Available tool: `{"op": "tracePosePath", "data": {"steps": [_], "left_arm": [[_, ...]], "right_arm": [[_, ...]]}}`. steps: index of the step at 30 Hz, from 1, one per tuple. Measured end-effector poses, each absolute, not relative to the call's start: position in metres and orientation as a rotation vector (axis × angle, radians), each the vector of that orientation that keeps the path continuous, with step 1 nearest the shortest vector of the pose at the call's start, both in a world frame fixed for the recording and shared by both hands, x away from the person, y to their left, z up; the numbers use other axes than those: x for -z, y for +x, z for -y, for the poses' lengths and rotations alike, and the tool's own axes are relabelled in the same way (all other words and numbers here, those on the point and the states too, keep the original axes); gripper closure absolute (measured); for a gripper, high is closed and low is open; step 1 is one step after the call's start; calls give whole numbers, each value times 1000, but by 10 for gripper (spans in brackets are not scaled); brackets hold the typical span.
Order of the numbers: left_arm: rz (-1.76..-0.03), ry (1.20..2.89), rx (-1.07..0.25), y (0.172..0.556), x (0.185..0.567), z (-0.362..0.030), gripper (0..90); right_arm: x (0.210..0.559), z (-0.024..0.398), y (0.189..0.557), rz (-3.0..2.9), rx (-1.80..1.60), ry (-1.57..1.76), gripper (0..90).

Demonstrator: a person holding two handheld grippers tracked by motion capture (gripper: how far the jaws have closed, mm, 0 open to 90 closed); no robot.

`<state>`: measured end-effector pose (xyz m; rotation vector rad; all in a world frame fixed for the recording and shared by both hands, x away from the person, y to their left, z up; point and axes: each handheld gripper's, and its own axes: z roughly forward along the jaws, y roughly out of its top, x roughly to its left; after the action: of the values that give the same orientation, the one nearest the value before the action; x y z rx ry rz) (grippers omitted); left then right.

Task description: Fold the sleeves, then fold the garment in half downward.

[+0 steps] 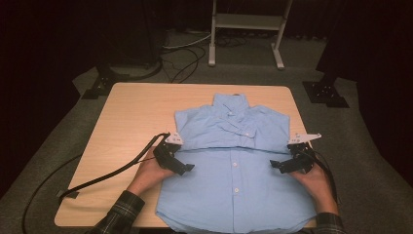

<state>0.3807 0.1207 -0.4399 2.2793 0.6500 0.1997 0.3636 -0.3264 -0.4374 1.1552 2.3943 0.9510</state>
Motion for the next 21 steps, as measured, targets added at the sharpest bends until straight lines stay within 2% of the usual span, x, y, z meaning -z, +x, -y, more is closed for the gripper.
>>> {"op": "tracePosePath", "data": {"steps": [21], "left_arm": [[-654,2292,-187,380,439,-122,0]], "right_arm": [[444,326,363,-2396,-940,1165,0]]}}
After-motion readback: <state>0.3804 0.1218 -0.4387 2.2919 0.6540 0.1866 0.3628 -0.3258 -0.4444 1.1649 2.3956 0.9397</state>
